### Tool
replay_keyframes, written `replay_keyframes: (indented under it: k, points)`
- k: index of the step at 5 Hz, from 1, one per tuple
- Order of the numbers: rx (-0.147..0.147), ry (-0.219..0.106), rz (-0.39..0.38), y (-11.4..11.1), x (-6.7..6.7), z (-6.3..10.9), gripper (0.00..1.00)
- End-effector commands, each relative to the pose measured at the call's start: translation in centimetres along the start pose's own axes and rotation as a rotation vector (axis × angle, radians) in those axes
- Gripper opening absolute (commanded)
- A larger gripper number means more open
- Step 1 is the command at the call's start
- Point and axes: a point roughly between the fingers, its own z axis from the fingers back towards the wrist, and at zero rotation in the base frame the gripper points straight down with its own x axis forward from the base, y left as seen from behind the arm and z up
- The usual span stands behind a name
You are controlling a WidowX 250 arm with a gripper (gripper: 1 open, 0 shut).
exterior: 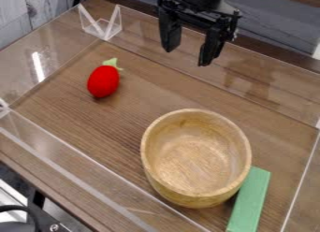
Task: Move the red object to the right side of the table
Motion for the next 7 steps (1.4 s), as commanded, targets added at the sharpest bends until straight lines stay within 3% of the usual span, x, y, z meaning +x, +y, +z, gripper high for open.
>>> replay_keyframes:
  k: [1, 2, 4, 5, 6, 7]
  points:
    - [-0.006, 0.030, 0.040, -0.2, -1.1, -1.8, 1.00]
    - [-0.004, 0.016, 0.097, 2.7, -3.1, -3.2, 1.00]
    - [0.019, -0.064, 0.077, 12.3, -2.5, -4.4, 1.00]
    - [0.012, -0.091, 0.081, 15.6, -3.3, -4.9, 1.00]
    - [0.000, -0.100, 0.090, 15.9, -3.3, -5.9, 1.00]
    - [-0.001, -0.098, 0.060, 16.0, -2.2, -6.3, 1.00]
